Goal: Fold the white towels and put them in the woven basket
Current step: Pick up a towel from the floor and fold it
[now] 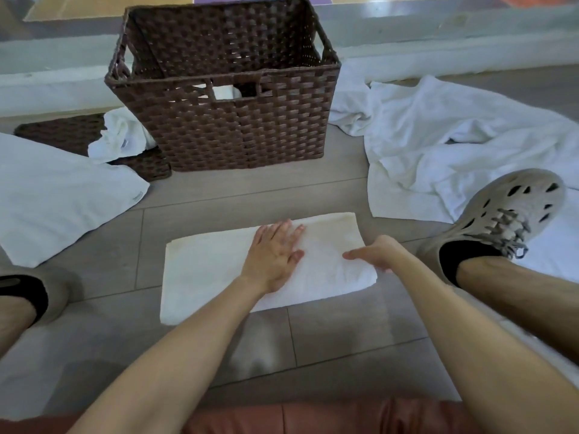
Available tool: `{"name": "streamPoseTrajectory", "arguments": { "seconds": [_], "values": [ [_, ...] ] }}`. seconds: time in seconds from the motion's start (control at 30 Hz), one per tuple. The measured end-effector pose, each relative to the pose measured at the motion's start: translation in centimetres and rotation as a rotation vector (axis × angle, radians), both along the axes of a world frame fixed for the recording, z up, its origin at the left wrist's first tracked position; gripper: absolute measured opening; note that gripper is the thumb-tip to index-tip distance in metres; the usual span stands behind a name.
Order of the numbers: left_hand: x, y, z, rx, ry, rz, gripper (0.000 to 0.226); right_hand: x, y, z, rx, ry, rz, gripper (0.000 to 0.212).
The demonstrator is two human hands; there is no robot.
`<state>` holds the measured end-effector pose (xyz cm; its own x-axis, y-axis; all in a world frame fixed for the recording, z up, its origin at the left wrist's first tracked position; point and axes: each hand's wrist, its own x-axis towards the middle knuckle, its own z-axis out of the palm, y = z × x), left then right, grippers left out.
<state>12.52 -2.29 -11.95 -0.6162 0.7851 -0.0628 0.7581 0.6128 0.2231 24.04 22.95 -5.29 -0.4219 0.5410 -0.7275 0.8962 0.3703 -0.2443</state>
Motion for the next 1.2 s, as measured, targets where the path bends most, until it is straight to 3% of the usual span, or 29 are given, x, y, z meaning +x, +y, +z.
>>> {"name": "streamPoseTrajectory", "arguments": {
  "seconds": [0.07,0.17,0.23,0.37,0.47,0.53,0.67,0.73,0.83,0.97,1.03,1.07,1.13,1.2],
  "values": [
    [-1.2,2.0,-0.1,0.039,-0.043,0.151,0.066,0.1,-0.6,0.9,0.045,-0.085,0.080,0.078],
    [-3.4,5.1,0.0,0.070,-0.138,0.271,0.040,0.7,-1.2,1.4,0.025,-0.158,0.093,0.080],
    [-4.2,6.1,-0.4,0.077,-0.136,0.274,0.027,1.3,-1.0,1.0,-0.031,-0.143,0.043,0.072],
    [-4.6,5.3,-0.9,0.151,-0.065,0.345,0.024,1.8,-0.4,0.3,-0.096,-0.059,-0.066,0.061],
    [-3.3,3.3,-0.2,0.247,0.111,0.295,0.036,1.4,0.0,-0.3,-0.190,0.074,-0.233,0.059],
    [-1.4,1.7,-0.1,0.241,0.155,0.149,0.053,1.0,0.2,-0.3,-0.246,0.188,-0.373,0.058],
    [0.5,-0.1,-0.9,-0.054,0.044,0.001,0.070,-0.1,0.0,-0.5,-0.379,0.317,-0.555,0.060],
    [0.0,-0.1,-1.0,-0.080,0.030,-0.019,0.073,-0.8,-0.5,-0.4,-0.451,0.353,-0.623,0.065],
    [-0.2,-1.5,-0.8,-0.070,0.077,0.007,0.071,-1.6,-1.2,0.2,-0.538,0.363,-0.590,0.057],
    [0.6,-6.9,1.1,0.165,0.123,0.313,0.042,-3.6,-2.2,4.6,-0.358,0.430,-0.357,0.035],
    [0.1,-9.1,3.6,0.350,-0.115,0.518,0.033,-5.3,-4.1,8.6,-0.249,0.463,-0.172,0.027],
    [-0.6,-9.9,5.5,0.451,-0.400,0.678,0.040,-6.1,-5.9,10.7,-0.178,0.473,-0.066,0.025],
    [-2.6,-11.9,8.7,0.673,-1.021,0.966,0.069,-7.2,-11.5,14.3,-0.046,0.532,0.163,0.028],
    [-4.4,-15.0,11.2,0.797,-1.376,1.048,0.100,-7.6,-18.3,16.3,-0.047,0.593,0.426,0.026]
  ]
}}
